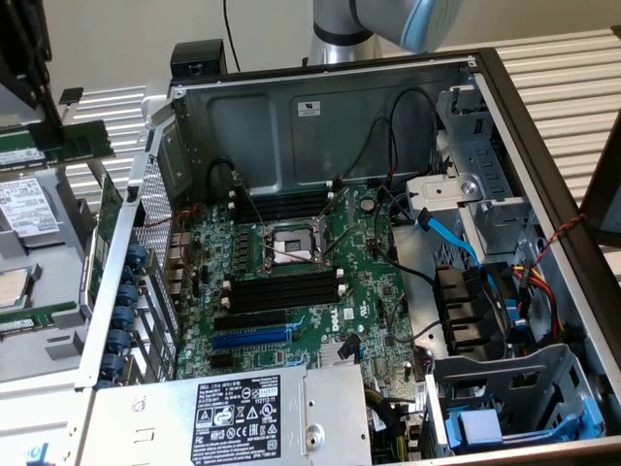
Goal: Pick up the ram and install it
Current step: 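Pick up the ram and move it above insertion slot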
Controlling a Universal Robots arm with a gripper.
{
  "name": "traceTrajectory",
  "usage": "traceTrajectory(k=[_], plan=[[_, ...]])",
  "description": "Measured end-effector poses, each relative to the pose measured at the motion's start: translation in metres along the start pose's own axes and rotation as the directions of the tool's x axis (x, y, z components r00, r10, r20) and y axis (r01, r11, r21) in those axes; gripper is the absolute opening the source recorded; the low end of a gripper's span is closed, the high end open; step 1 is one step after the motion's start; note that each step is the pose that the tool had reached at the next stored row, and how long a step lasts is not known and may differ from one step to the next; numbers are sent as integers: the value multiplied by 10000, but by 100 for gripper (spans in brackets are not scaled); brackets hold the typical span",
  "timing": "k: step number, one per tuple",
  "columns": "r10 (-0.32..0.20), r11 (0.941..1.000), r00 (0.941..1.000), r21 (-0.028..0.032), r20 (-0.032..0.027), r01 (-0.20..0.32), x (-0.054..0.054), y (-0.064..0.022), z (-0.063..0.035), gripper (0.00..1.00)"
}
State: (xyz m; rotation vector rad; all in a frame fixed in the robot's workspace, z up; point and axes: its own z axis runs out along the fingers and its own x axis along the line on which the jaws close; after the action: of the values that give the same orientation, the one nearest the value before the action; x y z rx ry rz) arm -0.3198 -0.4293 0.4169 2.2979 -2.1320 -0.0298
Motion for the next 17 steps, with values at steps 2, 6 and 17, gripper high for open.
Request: traceTrajectory(k=[2, 6, 17], plan=[[0, 10000, 10000, -13, 0, 0, 7, -88, -5, 13], [0, 10000, 10000, -30, 0, 0, 20, -267, -19, 13], [0, 10000, 10000, -49, 2, 0, 58, -767, -30, 13]])
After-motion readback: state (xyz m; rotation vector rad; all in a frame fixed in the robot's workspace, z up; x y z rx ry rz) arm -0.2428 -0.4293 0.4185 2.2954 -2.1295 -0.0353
